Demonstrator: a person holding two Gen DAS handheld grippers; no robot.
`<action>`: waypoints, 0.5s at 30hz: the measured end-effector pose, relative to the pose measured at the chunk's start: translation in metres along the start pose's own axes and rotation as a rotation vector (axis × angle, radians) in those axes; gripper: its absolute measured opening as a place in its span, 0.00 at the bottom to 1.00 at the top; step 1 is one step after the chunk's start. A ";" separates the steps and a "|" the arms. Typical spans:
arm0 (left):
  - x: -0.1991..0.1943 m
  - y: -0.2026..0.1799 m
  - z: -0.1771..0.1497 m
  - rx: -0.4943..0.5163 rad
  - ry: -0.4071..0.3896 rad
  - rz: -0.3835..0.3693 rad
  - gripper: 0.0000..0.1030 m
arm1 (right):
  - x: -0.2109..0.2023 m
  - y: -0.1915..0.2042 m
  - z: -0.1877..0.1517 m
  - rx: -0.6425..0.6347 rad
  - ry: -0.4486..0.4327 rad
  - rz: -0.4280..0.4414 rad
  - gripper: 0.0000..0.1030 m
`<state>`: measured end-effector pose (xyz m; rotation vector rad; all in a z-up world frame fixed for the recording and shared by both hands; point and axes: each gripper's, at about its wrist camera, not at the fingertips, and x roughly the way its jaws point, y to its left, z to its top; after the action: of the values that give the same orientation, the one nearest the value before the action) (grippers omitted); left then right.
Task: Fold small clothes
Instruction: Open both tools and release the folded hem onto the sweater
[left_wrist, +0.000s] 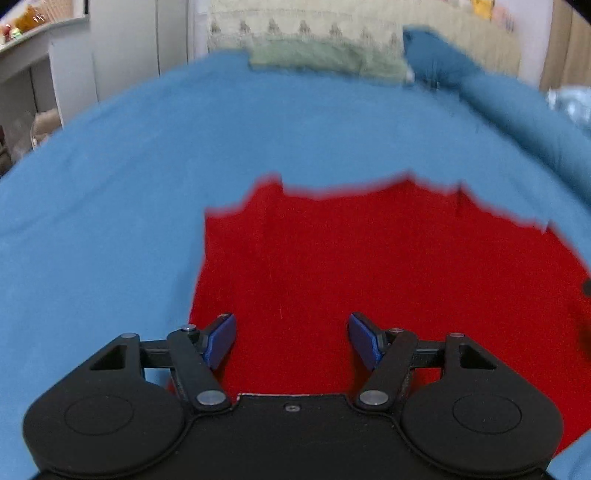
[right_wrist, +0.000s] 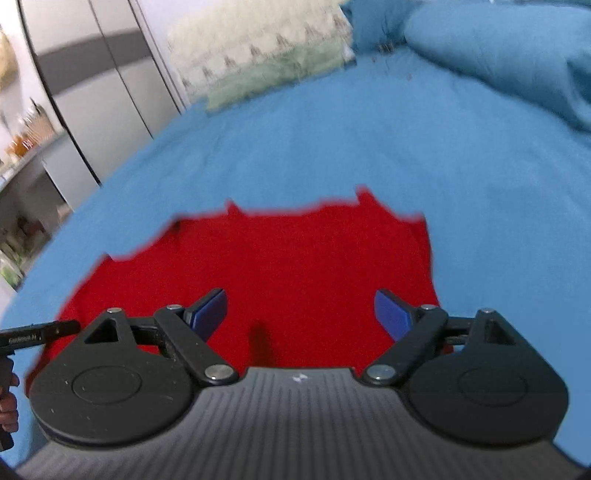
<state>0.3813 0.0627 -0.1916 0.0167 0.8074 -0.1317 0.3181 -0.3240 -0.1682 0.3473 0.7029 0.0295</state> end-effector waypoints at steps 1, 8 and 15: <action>-0.003 -0.004 -0.003 0.023 -0.024 0.009 0.71 | 0.003 -0.005 -0.004 0.013 0.018 -0.010 0.99; -0.013 -0.009 0.007 -0.004 0.005 0.035 0.72 | 0.006 -0.005 -0.006 -0.012 0.054 -0.097 0.96; -0.079 -0.034 0.005 0.079 -0.113 -0.043 1.00 | -0.061 0.012 0.009 -0.091 -0.027 -0.070 0.96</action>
<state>0.3271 0.0373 -0.1298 0.0660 0.6894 -0.2039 0.2781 -0.3241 -0.1194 0.2350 0.6841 -0.0096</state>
